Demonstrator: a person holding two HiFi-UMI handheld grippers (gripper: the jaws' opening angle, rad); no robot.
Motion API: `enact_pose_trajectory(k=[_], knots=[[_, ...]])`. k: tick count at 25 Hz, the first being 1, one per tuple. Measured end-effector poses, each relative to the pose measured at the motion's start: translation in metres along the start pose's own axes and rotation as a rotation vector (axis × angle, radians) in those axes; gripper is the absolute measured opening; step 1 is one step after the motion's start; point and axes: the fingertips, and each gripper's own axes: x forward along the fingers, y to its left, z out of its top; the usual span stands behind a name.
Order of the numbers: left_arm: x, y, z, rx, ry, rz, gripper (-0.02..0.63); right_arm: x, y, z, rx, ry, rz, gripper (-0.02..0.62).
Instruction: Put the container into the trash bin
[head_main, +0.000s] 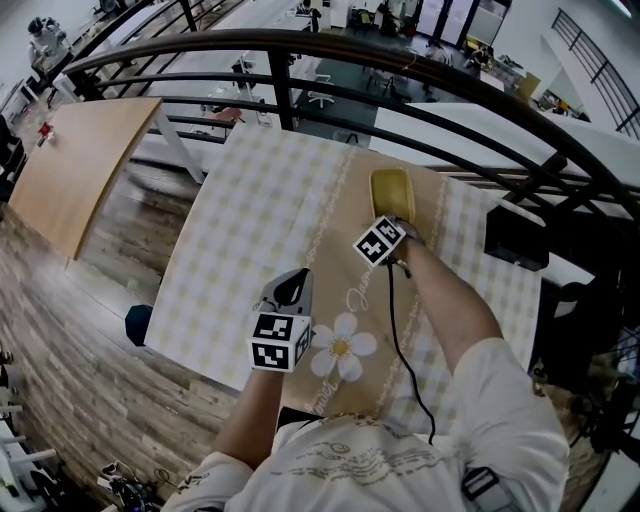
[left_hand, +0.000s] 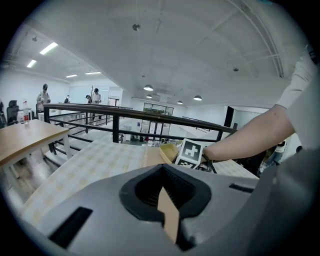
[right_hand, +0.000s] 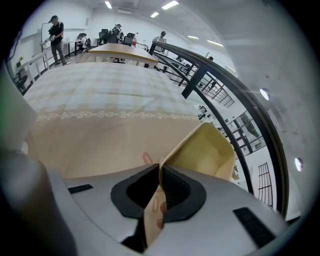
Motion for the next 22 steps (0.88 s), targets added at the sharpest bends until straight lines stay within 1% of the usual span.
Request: enact_pose_trajectory(k=[9,12,18,22], knots=[[-0.007,-0.019,0.014,0.026,-0.013,-0.015,0.005,-0.046,0.000,-0.009,-0.021,-0.028,0.039,0.020],[-0.008,-0.027,0.018,0.036,-0.018,-0.024,0.005,-0.069,0.004,-0.009,-0.034,-0.031,0.071,0.018],[-0.012,-0.049,0.025,0.057,-0.028,-0.049,0.005,-0.135,0.017,-0.006,-0.045,-0.071,0.133,0.017],[-0.016,-0.062,0.029,0.075,-0.040,-0.064,0.005,-0.182,0.033,-0.009,-0.081,-0.086,0.170,0.017]])
